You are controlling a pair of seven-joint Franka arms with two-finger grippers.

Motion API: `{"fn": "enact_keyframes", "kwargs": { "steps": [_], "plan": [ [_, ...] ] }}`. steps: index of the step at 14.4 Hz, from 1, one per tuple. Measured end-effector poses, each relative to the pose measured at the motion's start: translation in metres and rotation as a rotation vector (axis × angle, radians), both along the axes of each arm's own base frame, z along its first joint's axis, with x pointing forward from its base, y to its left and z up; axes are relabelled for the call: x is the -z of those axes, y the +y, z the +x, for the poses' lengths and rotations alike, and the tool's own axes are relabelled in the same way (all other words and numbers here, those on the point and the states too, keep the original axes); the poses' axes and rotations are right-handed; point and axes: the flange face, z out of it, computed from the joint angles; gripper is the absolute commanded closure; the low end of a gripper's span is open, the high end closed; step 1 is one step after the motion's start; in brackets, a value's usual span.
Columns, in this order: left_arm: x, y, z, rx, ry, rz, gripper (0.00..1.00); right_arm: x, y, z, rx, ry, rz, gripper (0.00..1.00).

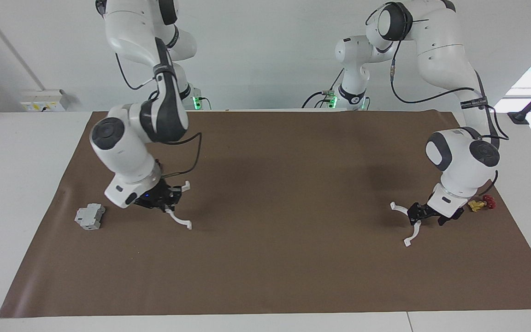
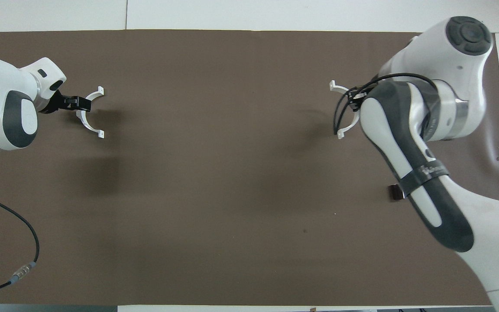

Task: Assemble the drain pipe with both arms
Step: 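Carry the half-ring centerward with the right gripper while the left gripper lifts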

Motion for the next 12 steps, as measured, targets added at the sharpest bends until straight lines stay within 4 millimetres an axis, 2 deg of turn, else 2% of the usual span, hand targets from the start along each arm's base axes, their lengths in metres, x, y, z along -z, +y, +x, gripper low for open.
{"fn": "enact_keyframes", "kwargs": {
  "steps": [1,3,4,5,6,7,8,9,10,12],
  "plan": [
    [0.001,-0.003,0.001,0.003,-0.005,-0.003,0.05,-0.002,0.045,-0.007,0.042,0.001,0.000,1.00],
    [0.005,-0.006,0.000,0.005,-0.001,-0.006,0.05,0.016,0.120,-0.024,0.116,0.000,-0.005,1.00],
    [0.007,-0.006,-0.001,0.005,0.002,-0.006,0.06,0.030,0.151,-0.032,0.136,-0.012,-0.005,1.00],
    [0.008,-0.006,-0.001,0.005,0.003,-0.006,0.11,0.045,0.176,-0.037,0.144,-0.031,0.001,1.00],
    [0.009,-0.006,-0.001,0.005,0.005,-0.006,0.16,0.057,0.192,-0.038,0.145,-0.056,0.008,1.00],
    [0.009,-0.006,-0.001,0.005,0.008,-0.007,0.30,0.066,0.196,-0.037,0.146,-0.069,0.011,1.00],
    [0.010,-0.005,-0.002,0.004,0.017,-0.007,0.62,0.072,0.194,-0.034,0.149,-0.071,0.009,1.00],
    [0.011,-0.004,-0.003,0.001,0.030,-0.008,0.85,0.076,0.192,-0.033,0.148,-0.070,0.004,1.00],
    [0.012,-0.003,-0.004,-0.005,0.040,-0.012,1.00,0.078,0.194,-0.034,0.132,-0.070,-0.003,1.00],
    [0.013,-0.003,-0.005,-0.027,0.048,-0.032,1.00,0.086,0.199,-0.038,0.089,-0.067,-0.018,1.00]
  ]
}}
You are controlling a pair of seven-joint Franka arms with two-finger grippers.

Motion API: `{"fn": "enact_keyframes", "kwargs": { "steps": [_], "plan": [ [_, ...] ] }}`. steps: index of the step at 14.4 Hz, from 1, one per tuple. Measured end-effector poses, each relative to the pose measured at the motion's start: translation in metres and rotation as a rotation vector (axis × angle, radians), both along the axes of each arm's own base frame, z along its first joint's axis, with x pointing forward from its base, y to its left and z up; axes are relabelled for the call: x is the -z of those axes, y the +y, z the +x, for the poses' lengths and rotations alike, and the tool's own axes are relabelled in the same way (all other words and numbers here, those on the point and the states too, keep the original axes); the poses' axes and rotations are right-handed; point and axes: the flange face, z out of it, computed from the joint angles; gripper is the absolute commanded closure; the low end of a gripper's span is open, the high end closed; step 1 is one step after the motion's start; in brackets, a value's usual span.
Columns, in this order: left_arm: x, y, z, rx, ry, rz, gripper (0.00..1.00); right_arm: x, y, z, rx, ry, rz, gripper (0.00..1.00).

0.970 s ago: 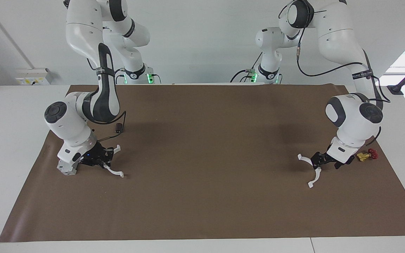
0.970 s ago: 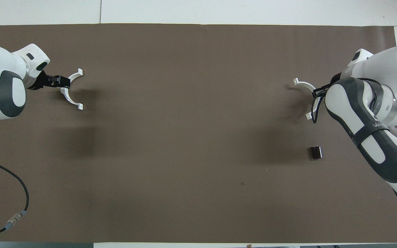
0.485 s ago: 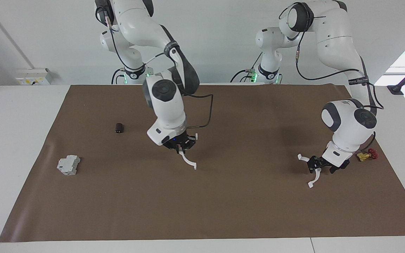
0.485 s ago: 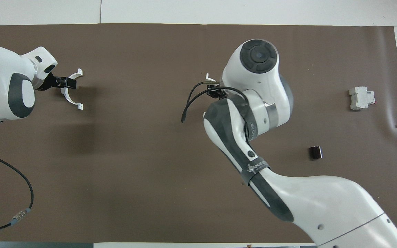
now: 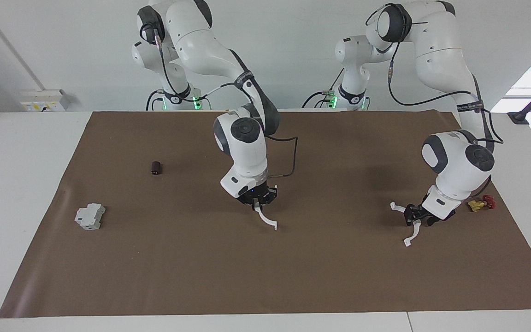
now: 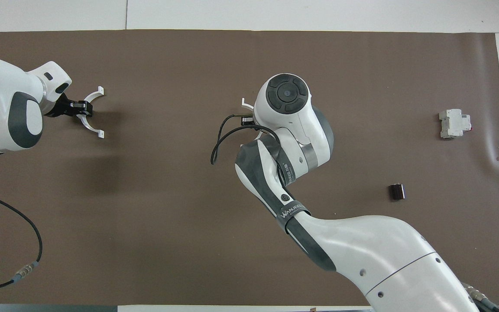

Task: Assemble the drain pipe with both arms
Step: 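Carry the half-ring centerward with the right gripper while the left gripper lifts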

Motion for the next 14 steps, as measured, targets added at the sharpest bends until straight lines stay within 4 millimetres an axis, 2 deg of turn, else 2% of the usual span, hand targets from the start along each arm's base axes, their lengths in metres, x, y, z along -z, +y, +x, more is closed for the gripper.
{"fn": "enact_keyframes", "kwargs": {
  "steps": [5,8,9,10,11,12,14],
  "plan": [
    [-0.004,0.000,0.001,-0.012,-0.008,-0.009,1.00,0.020,-0.003,-0.005,-0.110,0.026,-0.028,1.00],
    [-0.021,0.000,0.004,-0.013,-0.036,-0.009,1.00,0.030,-0.006,-0.008,-0.145,0.031,-0.034,1.00],
    [-0.030,0.000,0.004,-0.012,-0.049,-0.008,1.00,0.034,-0.007,-0.010,-0.147,0.028,-0.033,0.88],
    [-0.040,0.000,0.004,-0.012,-0.060,-0.008,1.00,0.035,-0.007,-0.010,-0.147,0.021,-0.031,0.40],
    [-0.050,0.000,0.002,-0.011,-0.060,-0.008,1.00,0.035,-0.007,-0.011,-0.147,0.019,-0.030,0.14],
    [-0.061,-0.001,0.001,-0.004,-0.057,-0.002,1.00,0.035,-0.007,-0.011,-0.147,0.019,-0.030,0.00],
    [-0.079,-0.007,-0.001,0.033,-0.044,0.035,1.00,0.030,-0.006,-0.009,-0.147,0.010,-0.025,0.00]
  ]
}}
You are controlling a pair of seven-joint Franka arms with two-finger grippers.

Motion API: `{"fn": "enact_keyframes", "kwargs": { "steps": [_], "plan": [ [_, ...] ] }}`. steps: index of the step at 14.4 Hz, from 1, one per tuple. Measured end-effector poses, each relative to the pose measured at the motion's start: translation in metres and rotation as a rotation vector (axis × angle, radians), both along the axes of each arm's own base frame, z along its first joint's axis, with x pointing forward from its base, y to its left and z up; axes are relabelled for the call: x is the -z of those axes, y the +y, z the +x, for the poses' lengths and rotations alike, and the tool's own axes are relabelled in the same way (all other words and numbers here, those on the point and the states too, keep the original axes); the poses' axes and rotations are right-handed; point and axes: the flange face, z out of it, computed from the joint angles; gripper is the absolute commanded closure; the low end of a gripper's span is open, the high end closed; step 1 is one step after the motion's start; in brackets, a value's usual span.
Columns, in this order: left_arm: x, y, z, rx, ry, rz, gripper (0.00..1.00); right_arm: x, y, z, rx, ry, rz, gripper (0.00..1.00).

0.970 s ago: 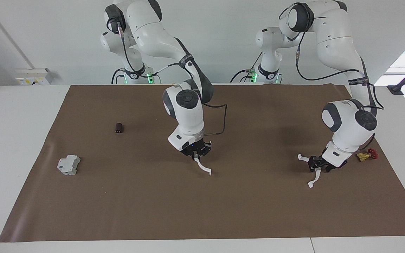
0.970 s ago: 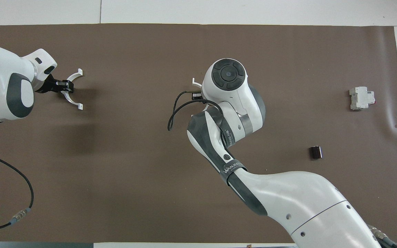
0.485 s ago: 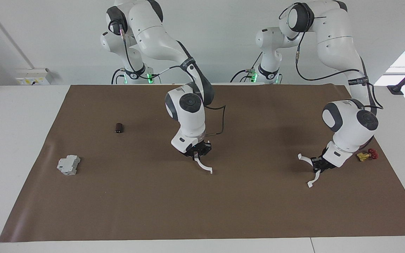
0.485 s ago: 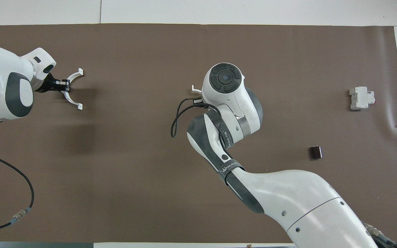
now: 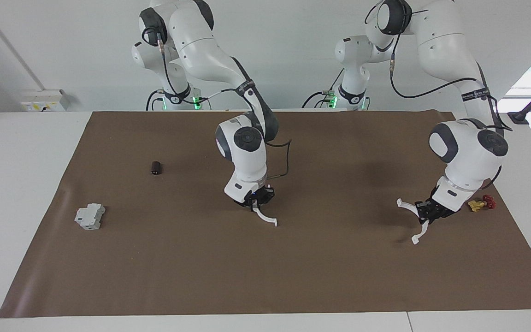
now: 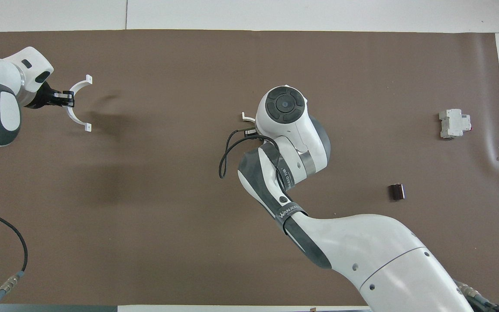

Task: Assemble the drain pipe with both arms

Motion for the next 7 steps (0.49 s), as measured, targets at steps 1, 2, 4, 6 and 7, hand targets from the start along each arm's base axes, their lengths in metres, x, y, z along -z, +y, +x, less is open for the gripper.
{"fn": "enact_keyframes", "kwargs": {
  "steps": [1,2,4,6,7],
  "plan": [
    [-0.008,-0.005,0.001,0.012,0.005,0.010,1.00,-0.007,0.001,0.002,0.001,-0.009,0.005,0.00],
    [-0.016,-0.014,0.002,0.014,0.015,0.013,1.00,-0.020,-0.002,0.006,0.005,-0.013,0.007,0.00],
    [-0.031,-0.042,0.004,0.010,0.030,0.046,1.00,-0.057,-0.023,0.015,0.038,-0.014,0.007,0.00],
    [-0.039,-0.086,0.002,0.006,0.021,0.094,1.00,-0.107,-0.076,0.026,0.113,0.005,0.006,0.00],
    [-0.039,-0.110,-0.001,0.007,0.020,0.104,1.00,-0.137,-0.113,0.029,0.163,0.021,0.007,0.00]
  ]
}}
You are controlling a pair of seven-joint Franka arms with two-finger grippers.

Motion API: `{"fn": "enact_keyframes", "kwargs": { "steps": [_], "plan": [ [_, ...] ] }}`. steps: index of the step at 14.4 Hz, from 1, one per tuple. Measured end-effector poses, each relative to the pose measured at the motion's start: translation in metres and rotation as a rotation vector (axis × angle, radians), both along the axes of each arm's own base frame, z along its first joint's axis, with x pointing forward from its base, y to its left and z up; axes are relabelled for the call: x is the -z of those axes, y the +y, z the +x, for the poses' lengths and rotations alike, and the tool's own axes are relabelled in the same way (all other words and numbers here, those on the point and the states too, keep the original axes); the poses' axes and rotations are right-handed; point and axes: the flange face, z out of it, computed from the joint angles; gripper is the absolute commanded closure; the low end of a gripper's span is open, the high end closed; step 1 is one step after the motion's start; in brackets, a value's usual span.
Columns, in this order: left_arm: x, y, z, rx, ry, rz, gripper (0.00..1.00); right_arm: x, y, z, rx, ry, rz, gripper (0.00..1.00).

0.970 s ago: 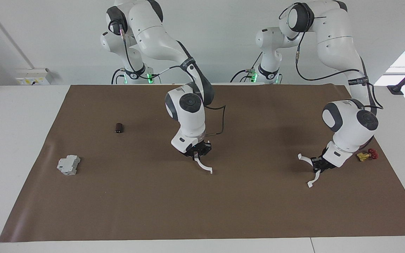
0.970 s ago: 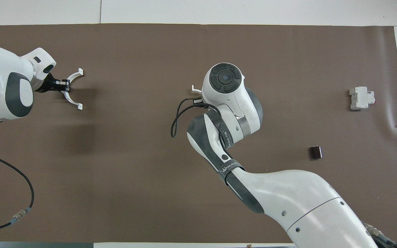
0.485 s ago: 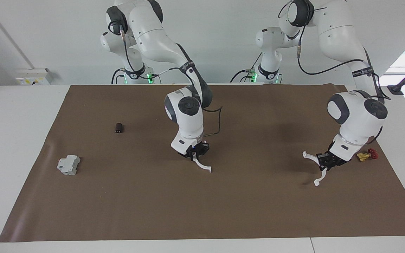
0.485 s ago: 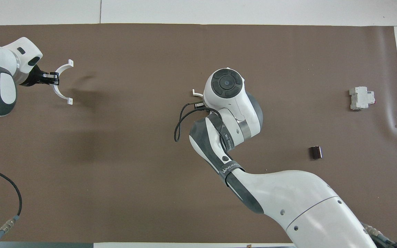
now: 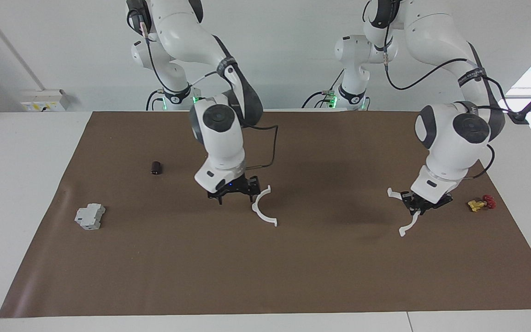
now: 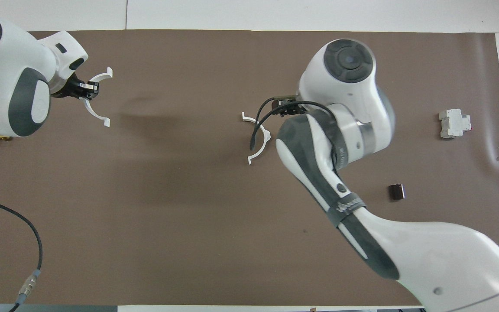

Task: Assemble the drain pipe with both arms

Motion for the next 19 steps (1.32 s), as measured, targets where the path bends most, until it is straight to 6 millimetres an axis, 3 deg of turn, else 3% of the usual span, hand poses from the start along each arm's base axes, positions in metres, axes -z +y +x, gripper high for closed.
{"fn": "enact_keyframes", "kwargs": {
  "steps": [3,6,9,12,15,19],
  "plan": [
    [0.012,-0.064,-0.014,-0.025,0.017,0.028,1.00,-0.079,-0.104,-0.015,0.122,0.065,0.006,0.00],
    [0.041,-0.130,-0.031,-0.044,0.032,0.081,1.00,-0.129,-0.161,-0.043,0.189,0.104,0.016,0.00],
    [0.068,-0.176,-0.045,-0.078,0.042,0.092,1.00,-0.155,-0.198,-0.063,0.180,0.119,0.025,0.00],
    [0.077,-0.212,-0.055,-0.081,0.040,0.076,1.00,-0.155,-0.227,-0.074,0.147,0.143,0.031,0.00],
    [0.074,-0.240,-0.065,-0.105,0.031,0.010,1.00,-0.160,-0.230,-0.085,0.108,0.137,0.035,0.00],
    [0.080,-0.257,-0.068,-0.122,0.006,-0.055,1.00,-0.161,-0.239,-0.097,0.107,0.146,0.017,0.00]
  ]
}}
